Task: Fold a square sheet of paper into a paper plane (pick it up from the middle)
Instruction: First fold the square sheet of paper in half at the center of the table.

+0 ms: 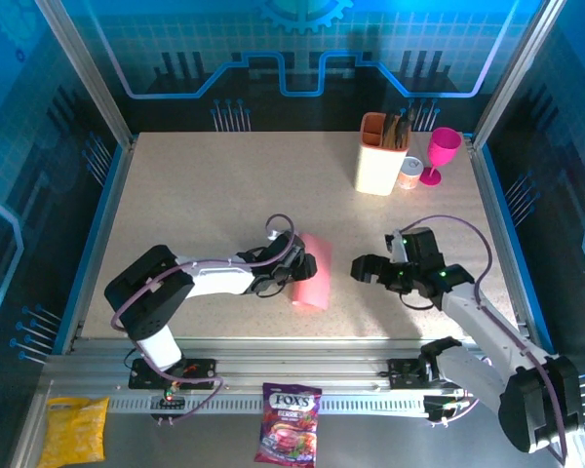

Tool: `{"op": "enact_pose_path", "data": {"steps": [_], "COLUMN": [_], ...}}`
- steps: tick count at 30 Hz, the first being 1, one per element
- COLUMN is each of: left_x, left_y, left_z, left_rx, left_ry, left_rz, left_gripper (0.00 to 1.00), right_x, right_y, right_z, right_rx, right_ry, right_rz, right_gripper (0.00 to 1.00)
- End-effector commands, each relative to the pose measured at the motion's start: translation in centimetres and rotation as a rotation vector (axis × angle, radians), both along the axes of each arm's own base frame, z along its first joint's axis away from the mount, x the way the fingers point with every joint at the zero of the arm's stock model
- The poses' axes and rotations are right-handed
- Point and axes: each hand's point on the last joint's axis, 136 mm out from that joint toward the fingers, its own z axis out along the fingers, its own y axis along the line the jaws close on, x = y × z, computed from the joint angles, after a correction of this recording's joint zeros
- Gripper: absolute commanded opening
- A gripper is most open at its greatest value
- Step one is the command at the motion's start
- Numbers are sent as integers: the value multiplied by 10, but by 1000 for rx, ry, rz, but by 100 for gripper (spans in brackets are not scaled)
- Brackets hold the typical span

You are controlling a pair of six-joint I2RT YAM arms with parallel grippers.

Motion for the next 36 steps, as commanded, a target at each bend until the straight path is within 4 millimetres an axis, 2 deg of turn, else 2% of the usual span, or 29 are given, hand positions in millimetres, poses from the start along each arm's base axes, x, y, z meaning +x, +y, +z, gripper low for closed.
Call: {"op": "enact_pose_path", "data": {"steps": [1, 6, 15, 28, 36], "left_x": [2, 6, 8, 11, 11], "left_y": [5, 13, 26, 45, 56], "left_z": [1, 11, 21, 12, 8], "left_rx": [70, 112, 168, 249, 274], "left_ry": [-30, -65, -96, -99, -102], "left_rz": [-42, -45, -47, -23, 3], "left_gripper": [59, 68, 72, 73, 73], "right_x": [13, 20, 29, 32, 35], "right_y": [9, 15, 29, 45, 62], "right_z": [10, 5, 0, -1, -1], "right_rx": [8, 18, 32, 60, 73], "right_ry": [-42, -34, -22, -23, -26], "right_rz": [3, 7, 40, 75, 116], "right_gripper": [94, 89, 83, 71, 60]}}
